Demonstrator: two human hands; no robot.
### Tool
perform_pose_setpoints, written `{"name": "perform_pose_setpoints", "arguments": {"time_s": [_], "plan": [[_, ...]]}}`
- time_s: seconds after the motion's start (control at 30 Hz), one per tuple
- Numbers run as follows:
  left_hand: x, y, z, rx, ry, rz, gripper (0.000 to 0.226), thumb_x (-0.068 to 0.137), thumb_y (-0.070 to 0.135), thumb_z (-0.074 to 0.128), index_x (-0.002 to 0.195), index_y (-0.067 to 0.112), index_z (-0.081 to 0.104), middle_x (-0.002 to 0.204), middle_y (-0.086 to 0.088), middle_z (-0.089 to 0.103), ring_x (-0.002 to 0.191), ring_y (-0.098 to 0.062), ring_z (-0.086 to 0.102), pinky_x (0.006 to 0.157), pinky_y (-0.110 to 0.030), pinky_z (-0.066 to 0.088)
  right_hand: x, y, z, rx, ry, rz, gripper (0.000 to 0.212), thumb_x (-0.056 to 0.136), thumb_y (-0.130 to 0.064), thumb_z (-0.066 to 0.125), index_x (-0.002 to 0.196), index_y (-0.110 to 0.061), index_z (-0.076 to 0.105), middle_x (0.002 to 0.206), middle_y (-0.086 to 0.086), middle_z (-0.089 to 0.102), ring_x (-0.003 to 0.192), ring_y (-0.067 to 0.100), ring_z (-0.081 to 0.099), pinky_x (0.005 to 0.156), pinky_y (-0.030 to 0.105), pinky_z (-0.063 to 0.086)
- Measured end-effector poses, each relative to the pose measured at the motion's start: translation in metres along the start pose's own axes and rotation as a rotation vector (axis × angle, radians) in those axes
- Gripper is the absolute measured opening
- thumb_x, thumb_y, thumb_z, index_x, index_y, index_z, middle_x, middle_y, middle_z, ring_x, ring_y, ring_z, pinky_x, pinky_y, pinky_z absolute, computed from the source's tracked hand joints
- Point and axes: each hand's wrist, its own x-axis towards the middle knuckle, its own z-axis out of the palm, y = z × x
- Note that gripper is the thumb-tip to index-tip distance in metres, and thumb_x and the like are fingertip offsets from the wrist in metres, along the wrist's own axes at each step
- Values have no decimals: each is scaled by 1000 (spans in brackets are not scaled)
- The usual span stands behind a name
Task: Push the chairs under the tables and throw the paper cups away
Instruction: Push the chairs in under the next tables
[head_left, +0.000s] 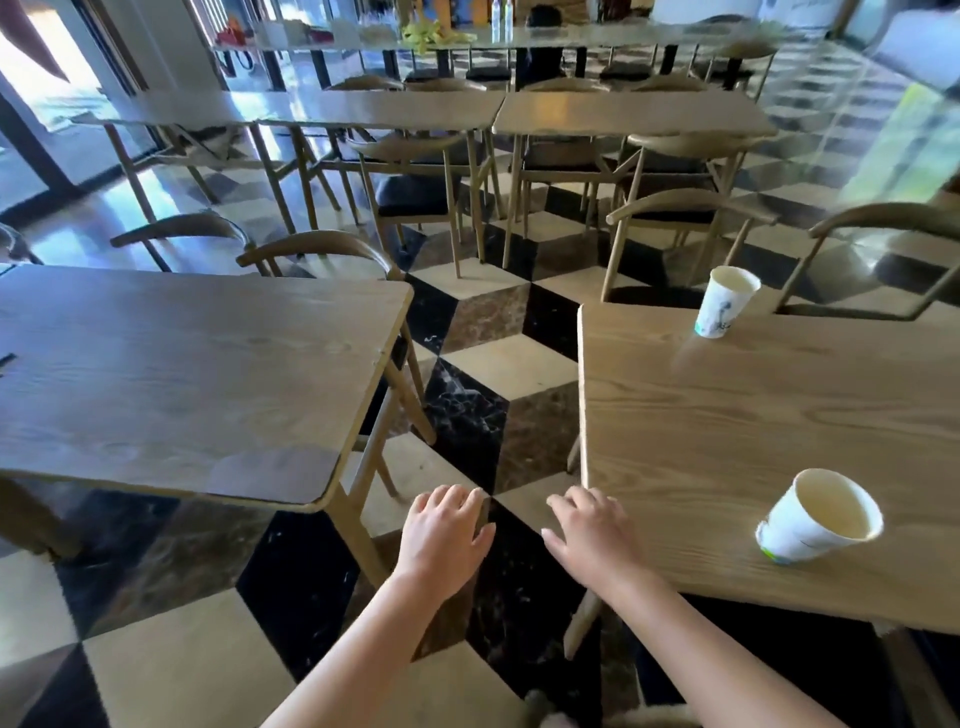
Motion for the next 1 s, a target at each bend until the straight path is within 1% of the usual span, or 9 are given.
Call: {"name": "perform_pose_setpoints", "arguments": {"time_s": [0.07,0.2,0.33,0.43,0.53,0.63,0.83,1.0], "plan": [[25,-11,10,-10,-15,14,45,88,46,49,124,19,53,119,-1,62,114,-20,53,96,-35,39,30,2,4,5,-2,22,39,90,-43,45,121,-19,53,117,4,55,110,24,47,90,37,39],[89,-39,14,-21,6,-6,46,88,45,51,126,19,51,122,-2,61,115,-21,52,98,-37,37,105,7,0,30,23,34,39,89,-41,48,121,-19,53,117,5,56,109,25,48,90,38,40],[155,-70,5,-3,0,-42,50,89,48,46,130,20,47,125,0,58,119,-19,48,101,-35,34,182,11,-12,53,71,43,36,88,-41,48,116,-19,55,112,5,58,103,25,50,84,35,40],[207,-86,1,1,-20,-65,51,89,49,43,131,20,44,124,2,57,117,-17,47,100,-33,32,231,23,-24,54,89,47,35,88,-40,49,114,-18,56,110,4,59,102,25,51,83,35,39],[256,-93,4,-5,-37,-58,51,90,49,43,131,19,44,123,2,58,116,-17,49,99,-32,32,271,39,-29,57,119,70,34,87,-38,53,111,-16,59,106,6,62,97,26,54,80,36,41],[311,-101,13,-22,-62,-12,52,90,48,43,132,18,43,125,1,57,117,-18,48,100,-33,31,313,58,-29,62,105,118,34,86,-38,55,110,-15,60,103,7,62,95,26,54,80,37,43],[432,-127,23,-21,-89,121,52,90,48,43,134,20,42,129,0,54,121,-18,45,103,-35,32,410,88,-44,53,96,227,38,90,-39,47,120,-17,54,115,6,57,106,25,49,88,37,40],[543,-149,10,-8,-53,257,48,88,46,46,129,20,48,126,-1,57,119,-20,48,101,-36,33,495,116,-72,24,79,332,37,91,-41,44,120,-19,52,118,5,56,110,25,47,91,38,37]]}}
